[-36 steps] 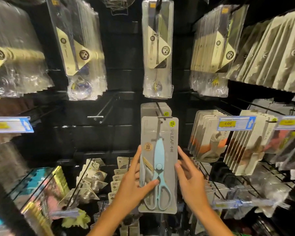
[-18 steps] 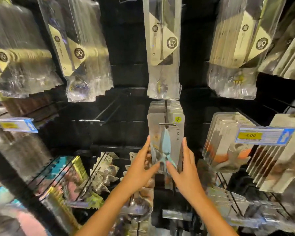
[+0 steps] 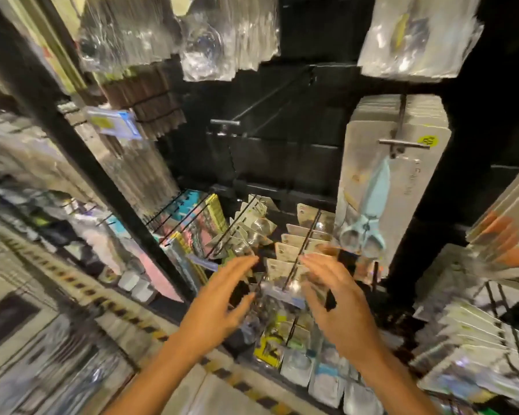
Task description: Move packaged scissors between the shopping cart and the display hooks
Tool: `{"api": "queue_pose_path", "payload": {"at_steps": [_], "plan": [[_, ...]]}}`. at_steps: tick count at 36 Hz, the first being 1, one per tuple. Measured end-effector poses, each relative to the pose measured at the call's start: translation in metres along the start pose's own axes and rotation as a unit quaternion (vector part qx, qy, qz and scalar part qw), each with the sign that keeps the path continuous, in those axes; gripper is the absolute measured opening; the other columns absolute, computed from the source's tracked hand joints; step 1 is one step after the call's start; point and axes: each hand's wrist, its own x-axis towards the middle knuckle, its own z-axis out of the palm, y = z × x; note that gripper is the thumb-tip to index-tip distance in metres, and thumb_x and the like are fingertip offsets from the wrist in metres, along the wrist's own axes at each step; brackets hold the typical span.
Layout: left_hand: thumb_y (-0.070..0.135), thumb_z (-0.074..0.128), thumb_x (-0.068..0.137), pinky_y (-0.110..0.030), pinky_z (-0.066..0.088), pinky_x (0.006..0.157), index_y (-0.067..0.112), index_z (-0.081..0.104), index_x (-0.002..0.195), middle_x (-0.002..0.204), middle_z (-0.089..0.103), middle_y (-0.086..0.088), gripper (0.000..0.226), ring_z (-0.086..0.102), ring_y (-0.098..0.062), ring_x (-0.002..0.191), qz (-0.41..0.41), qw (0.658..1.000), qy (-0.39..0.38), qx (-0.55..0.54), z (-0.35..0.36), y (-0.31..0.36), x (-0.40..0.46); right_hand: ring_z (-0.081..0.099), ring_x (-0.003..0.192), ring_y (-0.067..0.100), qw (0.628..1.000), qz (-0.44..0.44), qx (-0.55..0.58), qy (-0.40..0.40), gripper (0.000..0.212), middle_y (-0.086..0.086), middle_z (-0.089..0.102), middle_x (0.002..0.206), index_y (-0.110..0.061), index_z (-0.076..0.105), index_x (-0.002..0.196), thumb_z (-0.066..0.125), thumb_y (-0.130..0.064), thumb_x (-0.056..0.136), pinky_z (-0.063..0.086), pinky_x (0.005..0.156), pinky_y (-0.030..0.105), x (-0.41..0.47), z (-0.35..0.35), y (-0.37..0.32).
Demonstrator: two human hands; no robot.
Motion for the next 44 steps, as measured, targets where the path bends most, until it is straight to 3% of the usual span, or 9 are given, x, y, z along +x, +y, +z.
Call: {"api": "queue_pose_path", "payload": {"at_steps": [3, 10, 15, 19, 24, 27, 31, 36, 44], "plan": [[0.042, 0.053, 0.100, -0.016, 0.025, 0.118, 0.041, 0.027, 0.154, 0.157, 0.027, 0.025, 0.060, 0.025, 0.005, 0.145, -0.030, 0.999, 0.017, 0.030, -0.017, -0.032, -0.047, 0.027, 0.127, -0.019, 0.994, -0.006, 0.018, -0.107, 0.046, -0.056, 0.025, 0.126, -0.065, 0.038, 0.126, 0.059, -0.034, 0.100, 0.023, 0.110, 0.014, 0.003, 0.041, -0.012], [0.046, 0.045, 0.102, -0.038, 0.038, 0.116, 0.035, 0.031, 0.154, 0.158, 0.034, 0.010, 0.055, 0.032, -0.012, 0.147, -0.138, 0.986, 0.061, 0.074, -0.045, -0.108, -0.174, 0.042, 0.122, -0.011, 0.960, -0.072, -0.001, -0.272, 0.040, -0.042, 0.039, 0.131, -0.048, 0.053, 0.134, 0.062, -0.037, 0.097, 0.030, 0.102, 0.003, 0.009, 0.149, -0.036], [0.035, 0.054, 0.099, -0.024, 0.046, 0.103, 0.034, 0.041, 0.150, 0.154, 0.038, 0.014, 0.052, 0.053, -0.010, 0.128, -0.237, 0.965, 0.086, 0.073, -0.067, -0.140, -0.261, 0.046, 0.122, -0.008, 0.924, -0.100, -0.033, -0.369, 0.039, -0.033, 0.046, 0.134, -0.049, 0.051, 0.132, 0.063, -0.039, 0.096, 0.031, 0.100, 0.003, 0.004, 0.216, -0.075], [0.038, 0.056, 0.099, -0.025, 0.048, 0.102, 0.042, 0.035, 0.150, 0.156, 0.034, 0.017, 0.056, 0.041, -0.008, 0.138, -0.296, 0.948, 0.100, 0.069, -0.084, -0.170, -0.332, 0.041, 0.124, -0.007, 0.896, -0.135, -0.081, -0.416, 0.044, -0.029, 0.042, 0.135, -0.039, 0.051, 0.140, 0.061, -0.042, 0.097, 0.028, 0.098, 0.008, -0.009, 0.274, -0.115], [0.038, 0.061, 0.096, -0.030, 0.046, 0.106, 0.033, 0.044, 0.147, 0.148, 0.048, 0.009, 0.054, 0.050, -0.014, 0.132, -0.341, 0.927, 0.144, 0.053, -0.100, -0.206, -0.420, 0.047, 0.131, 0.000, 0.865, -0.149, -0.101, -0.468, 0.048, -0.025, 0.048, 0.140, -0.039, 0.051, 0.142, 0.061, -0.046, 0.096, 0.037, 0.102, 0.015, -0.033, 0.355, -0.156], [0.059, 0.043, 0.098, -0.017, 0.040, 0.102, 0.035, 0.044, 0.145, 0.143, 0.051, 0.011, 0.053, 0.053, -0.012, 0.123, -0.385, 0.907, 0.169, 0.025, -0.106, -0.230, -0.472, 0.039, 0.130, -0.005, 0.848, -0.162, -0.123, -0.489, 0.047, -0.026, 0.042, 0.136, -0.034, 0.047, 0.144, 0.059, -0.040, 0.099, 0.025, 0.099, 0.006, -0.051, 0.399, -0.188], [0.036, 0.065, 0.094, -0.010, 0.022, 0.108, 0.031, 0.045, 0.145, 0.145, 0.050, 0.007, 0.055, 0.046, -0.014, 0.133, -0.467, 0.864, 0.189, -0.002, -0.103, -0.258, -0.535, 0.042, 0.138, 0.006, 0.819, -0.157, -0.142, -0.533, 0.050, -0.016, 0.045, 0.143, -0.034, 0.050, 0.143, 0.065, -0.037, 0.096, 0.027, 0.103, 0.010, -0.072, 0.451, -0.216], [0.044, 0.057, 0.092, -0.022, 0.027, 0.112, 0.029, 0.046, 0.146, 0.147, 0.047, 0.008, 0.056, 0.044, -0.014, 0.134, -0.532, 0.824, 0.191, -0.041, -0.093, -0.281, -0.588, 0.043, 0.138, 0.011, 0.783, -0.168, -0.154, -0.578, 0.059, -0.009, 0.048, 0.147, -0.032, 0.049, 0.144, 0.060, -0.055, 0.091, 0.030, 0.110, 0.017, -0.085, 0.494, -0.235], [0.033, 0.062, 0.098, -0.020, 0.024, 0.112, 0.029, 0.044, 0.148, 0.150, 0.044, 0.008, 0.053, 0.040, -0.012, 0.138, -0.578, 0.792, 0.186, -0.062, -0.096, -0.316, -0.600, 0.043, 0.137, 0.010, 0.751, -0.190, -0.169, -0.609, 0.055, -0.011, 0.048, 0.148, -0.034, 0.047, 0.145, 0.063, -0.048, 0.094, 0.034, 0.112, 0.024, -0.059, 0.562, -0.238]]}}
